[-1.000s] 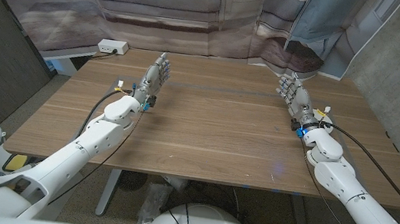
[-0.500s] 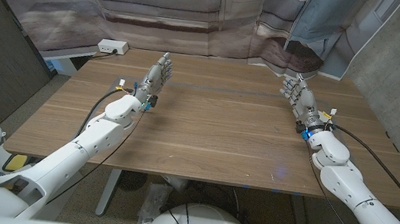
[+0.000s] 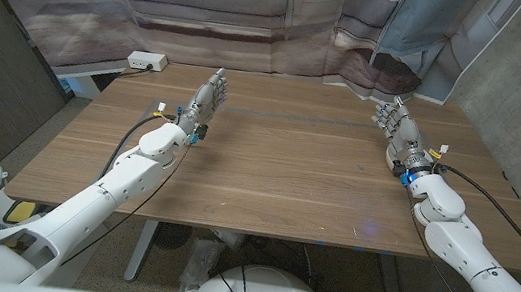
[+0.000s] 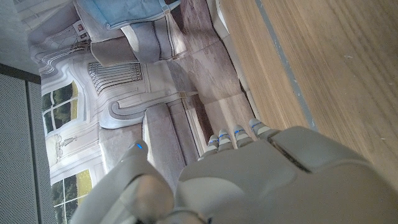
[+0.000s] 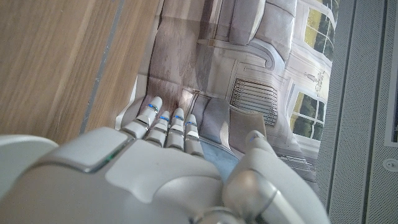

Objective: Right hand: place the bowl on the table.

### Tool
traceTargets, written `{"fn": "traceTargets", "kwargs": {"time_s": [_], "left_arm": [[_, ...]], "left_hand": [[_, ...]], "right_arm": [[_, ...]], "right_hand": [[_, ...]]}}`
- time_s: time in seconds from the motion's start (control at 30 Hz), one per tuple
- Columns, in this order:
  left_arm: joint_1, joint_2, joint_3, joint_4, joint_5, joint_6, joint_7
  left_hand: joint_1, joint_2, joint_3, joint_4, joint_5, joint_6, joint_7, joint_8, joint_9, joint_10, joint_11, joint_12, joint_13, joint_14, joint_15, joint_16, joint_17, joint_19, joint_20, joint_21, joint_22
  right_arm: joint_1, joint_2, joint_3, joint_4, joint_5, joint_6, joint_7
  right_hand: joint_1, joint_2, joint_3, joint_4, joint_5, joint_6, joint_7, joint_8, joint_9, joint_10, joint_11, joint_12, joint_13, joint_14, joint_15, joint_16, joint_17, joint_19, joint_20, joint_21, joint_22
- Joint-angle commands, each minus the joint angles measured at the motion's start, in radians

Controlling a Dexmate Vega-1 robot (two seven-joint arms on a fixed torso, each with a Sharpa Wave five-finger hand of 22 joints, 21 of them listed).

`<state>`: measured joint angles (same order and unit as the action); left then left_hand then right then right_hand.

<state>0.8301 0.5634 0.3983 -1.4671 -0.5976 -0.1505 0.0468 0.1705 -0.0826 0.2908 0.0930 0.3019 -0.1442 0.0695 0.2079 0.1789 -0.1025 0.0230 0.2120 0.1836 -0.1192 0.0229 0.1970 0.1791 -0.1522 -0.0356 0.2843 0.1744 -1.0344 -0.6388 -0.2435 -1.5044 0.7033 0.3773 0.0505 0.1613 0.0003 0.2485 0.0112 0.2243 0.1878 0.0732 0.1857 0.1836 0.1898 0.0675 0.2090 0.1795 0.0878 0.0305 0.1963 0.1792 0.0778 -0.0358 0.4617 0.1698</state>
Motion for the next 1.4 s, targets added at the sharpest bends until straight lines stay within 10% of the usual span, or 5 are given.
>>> {"fn": "traceTargets", "kwargs": {"time_s": [0.03,1.4], "left_arm": [[0.004,0.003,0.003,-0.021,0.009,0.010,0.013],[-0.030,-0.013,0.027,-0.012,0.025,0.016,-0.007]], "left_hand": [[0.012,-0.001,0.003,-0.006,0.000,0.003,-0.001,0.002,0.006,-0.001,-0.002,0.004,0.002,0.006,0.001,0.001,0.004,0.006,-0.048,-0.007,0.004],[0.025,0.009,0.000,-0.011,-0.004,0.015,-0.011,-0.002,0.006,0.011,-0.009,0.002,0.002,0.015,-0.007,-0.001,0.005,0.016,-0.051,-0.017,0.005]], "right_arm": [[-0.032,-0.010,0.025,-0.010,0.005,0.026,-0.002],[-0.157,-0.062,0.119,-0.095,0.008,0.075,-0.015]], "right_hand": [[0.010,0.000,0.002,-0.004,-0.005,0.009,0.000,0.012,0.003,0.015,0.001,0.010,0.001,0.014,-0.003,0.005,0.004,0.014,-0.028,-0.002,0.005],[0.017,0.006,0.001,-0.011,-0.015,0.036,-0.005,0.017,0.003,0.039,-0.002,0.013,0.002,0.039,-0.007,0.006,0.006,0.038,-0.025,-0.016,0.007]]}}
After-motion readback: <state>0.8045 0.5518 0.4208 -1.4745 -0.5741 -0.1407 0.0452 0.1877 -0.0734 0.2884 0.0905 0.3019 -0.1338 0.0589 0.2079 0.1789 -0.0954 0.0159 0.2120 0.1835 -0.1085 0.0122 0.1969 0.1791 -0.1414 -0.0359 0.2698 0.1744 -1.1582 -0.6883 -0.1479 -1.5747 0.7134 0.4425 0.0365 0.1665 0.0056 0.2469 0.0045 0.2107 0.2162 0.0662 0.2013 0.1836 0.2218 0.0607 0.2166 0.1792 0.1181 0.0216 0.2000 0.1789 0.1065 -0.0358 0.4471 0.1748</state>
